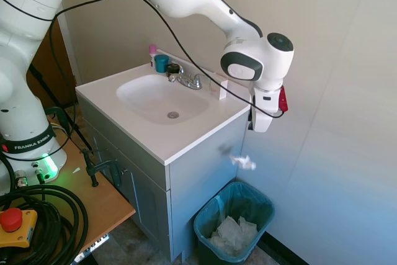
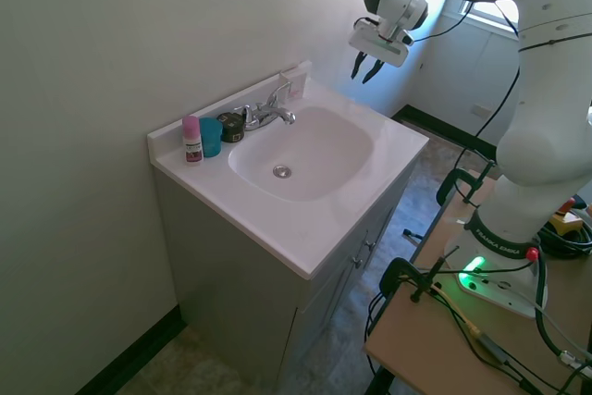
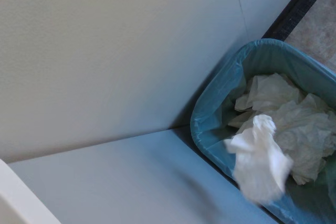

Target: Throw the tissue in the trash bin

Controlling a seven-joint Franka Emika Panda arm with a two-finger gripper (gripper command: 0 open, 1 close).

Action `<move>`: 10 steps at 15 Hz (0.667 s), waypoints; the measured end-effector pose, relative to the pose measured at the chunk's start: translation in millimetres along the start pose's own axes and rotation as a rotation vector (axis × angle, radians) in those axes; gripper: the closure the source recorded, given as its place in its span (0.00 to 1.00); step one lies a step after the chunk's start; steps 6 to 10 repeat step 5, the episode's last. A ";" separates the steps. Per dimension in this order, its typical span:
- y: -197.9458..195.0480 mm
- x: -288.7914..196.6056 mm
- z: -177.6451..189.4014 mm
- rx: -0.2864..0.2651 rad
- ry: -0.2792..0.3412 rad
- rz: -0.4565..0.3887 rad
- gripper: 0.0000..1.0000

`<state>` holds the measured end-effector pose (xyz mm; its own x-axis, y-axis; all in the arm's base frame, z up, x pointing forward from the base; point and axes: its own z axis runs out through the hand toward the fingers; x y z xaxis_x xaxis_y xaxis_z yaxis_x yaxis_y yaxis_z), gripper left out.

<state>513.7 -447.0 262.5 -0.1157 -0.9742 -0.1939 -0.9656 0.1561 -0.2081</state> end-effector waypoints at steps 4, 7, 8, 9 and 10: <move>-2.3 -2.7 -25.5 0.032 0.009 -0.034 0.00; -3.6 -4.5 -43.5 0.052 0.013 -0.043 0.00; -3.6 -4.5 -43.5 0.052 0.013 -0.043 0.00; -3.6 -4.5 -43.5 0.052 0.013 -0.043 0.00; -3.6 -4.5 -43.5 0.052 0.013 -0.043 0.00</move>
